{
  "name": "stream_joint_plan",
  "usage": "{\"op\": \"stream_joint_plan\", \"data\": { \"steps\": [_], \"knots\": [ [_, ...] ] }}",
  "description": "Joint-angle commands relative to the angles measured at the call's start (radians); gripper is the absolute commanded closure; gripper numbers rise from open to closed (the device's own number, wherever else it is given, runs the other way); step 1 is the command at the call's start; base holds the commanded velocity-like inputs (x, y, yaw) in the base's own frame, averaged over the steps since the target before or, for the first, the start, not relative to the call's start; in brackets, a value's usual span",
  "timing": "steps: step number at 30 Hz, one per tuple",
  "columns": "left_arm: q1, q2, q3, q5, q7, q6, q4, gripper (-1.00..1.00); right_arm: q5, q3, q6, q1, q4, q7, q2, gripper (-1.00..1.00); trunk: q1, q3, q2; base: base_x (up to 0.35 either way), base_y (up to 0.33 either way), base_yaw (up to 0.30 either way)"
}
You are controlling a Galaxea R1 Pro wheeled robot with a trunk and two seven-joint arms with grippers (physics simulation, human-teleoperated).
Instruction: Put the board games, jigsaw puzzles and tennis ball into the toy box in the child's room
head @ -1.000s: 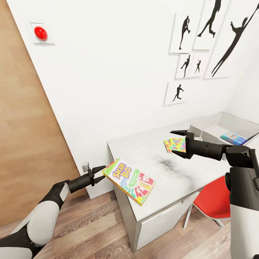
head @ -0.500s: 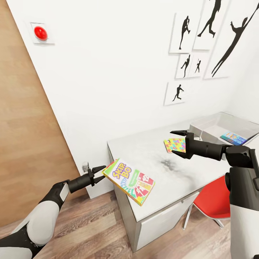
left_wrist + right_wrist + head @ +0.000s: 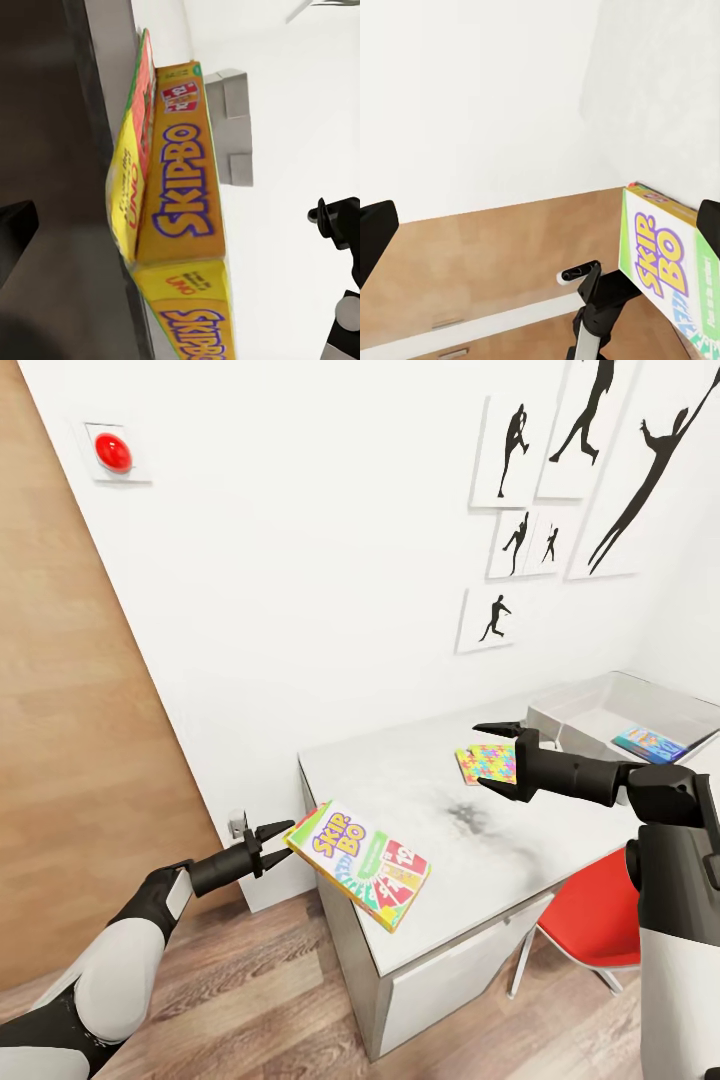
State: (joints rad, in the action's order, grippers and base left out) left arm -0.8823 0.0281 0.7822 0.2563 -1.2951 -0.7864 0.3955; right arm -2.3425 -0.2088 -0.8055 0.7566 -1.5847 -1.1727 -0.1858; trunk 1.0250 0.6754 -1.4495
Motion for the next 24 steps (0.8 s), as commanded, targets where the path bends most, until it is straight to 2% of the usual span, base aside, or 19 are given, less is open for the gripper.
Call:
{"op": "stream_joint_plan", "data": {
  "steps": [1, 2, 3, 24],
  "knots": [
    [-0.001, -0.001, 0.008, 0.011, -0.007, -0.01, 0.0, -1.0, -0.008, -0.002, -0.007, 0.001, 0.0, -0.01, 0.0, -1.0, 0.0, 0.001, -0.001, 0.0, 0.0, 0.0],
    [-0.001, -0.001, 0.008, 0.011, -0.007, -0.01, 0.0, -1.0, -0.008, -0.001, -0.007, 0.001, 0.0, -0.01, 0.0, -1.0, 0.0, 0.001, -0.001, 0.0, 0.0, 0.0],
    [-0.001, -0.001, 0.008, 0.011, -0.007, -0.01, 0.0, 1.0, -0.008, -0.001, -0.007, 0.001, 0.0, -0.01, 0.0, -1.0, 0.0, 0.001, -0.001, 0.0, 0.0, 0.0],
    [-0.001, -0.002, 0.008, 0.014, -0.009, -0.007, 0.0, 1.0, -0.008, -0.001, -0.007, 0.004, 0.0, -0.01, 0.0, -1.0, 0.0, 0.001, -0.001, 0.0, 0.0, 0.0]
  ]
}}
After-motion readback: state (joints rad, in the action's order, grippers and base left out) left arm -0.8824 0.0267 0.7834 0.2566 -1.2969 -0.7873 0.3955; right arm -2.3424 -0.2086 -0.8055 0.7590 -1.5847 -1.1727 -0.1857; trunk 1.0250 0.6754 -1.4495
